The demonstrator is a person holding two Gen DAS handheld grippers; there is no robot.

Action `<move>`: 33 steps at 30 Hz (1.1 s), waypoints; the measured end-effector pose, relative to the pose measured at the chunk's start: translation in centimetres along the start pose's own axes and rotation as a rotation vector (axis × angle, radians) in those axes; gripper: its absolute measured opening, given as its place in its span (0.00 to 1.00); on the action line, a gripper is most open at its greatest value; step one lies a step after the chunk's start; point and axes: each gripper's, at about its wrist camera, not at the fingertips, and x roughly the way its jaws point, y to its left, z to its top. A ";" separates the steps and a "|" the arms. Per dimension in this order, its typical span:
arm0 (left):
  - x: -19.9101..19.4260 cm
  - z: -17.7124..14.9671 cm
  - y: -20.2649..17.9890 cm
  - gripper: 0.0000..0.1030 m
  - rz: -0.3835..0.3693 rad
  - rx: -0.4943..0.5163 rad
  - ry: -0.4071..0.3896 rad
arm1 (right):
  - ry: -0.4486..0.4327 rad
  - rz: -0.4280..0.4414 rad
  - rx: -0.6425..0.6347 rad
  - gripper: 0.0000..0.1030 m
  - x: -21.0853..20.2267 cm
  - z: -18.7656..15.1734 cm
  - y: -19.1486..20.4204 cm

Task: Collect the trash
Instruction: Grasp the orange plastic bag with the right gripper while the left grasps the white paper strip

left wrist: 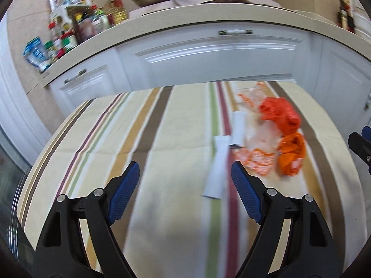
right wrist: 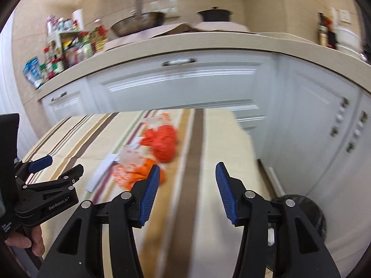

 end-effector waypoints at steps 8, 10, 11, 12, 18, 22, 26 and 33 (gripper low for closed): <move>1.4 -0.8 3.7 0.77 0.012 -0.060 0.031 | 0.091 0.001 -0.058 0.62 4.3 0.4 3.7; 1.8 -1.0 3.9 0.77 0.007 -0.066 0.039 | 0.122 -0.004 -0.070 0.63 5.2 0.4 4.0; 1.9 -1.1 3.9 0.77 0.001 -0.069 0.044 | 0.139 -0.009 -0.073 0.63 5.7 0.4 4.1; 2.0 -1.1 4.0 0.77 -0.005 -0.072 0.048 | 0.150 -0.013 -0.074 0.64 6.1 0.4 4.1; 2.3 -1.0 2.9 0.81 -0.059 -0.063 0.057 | 0.211 0.027 -0.045 0.46 7.6 0.0 3.8; 2.7 -0.8 1.5 0.83 -0.085 -0.041 0.060 | 0.196 0.030 -0.045 0.44 7.0 -0.3 3.7; 3.6 -0.5 0.2 0.83 -0.096 -0.032 0.080 | 0.167 0.017 -0.051 0.44 5.5 -0.4 2.9; 5.3 -0.7 -1.1 0.53 -0.136 -0.035 0.147 | 0.149 -0.011 -0.021 0.44 3.9 -0.9 0.5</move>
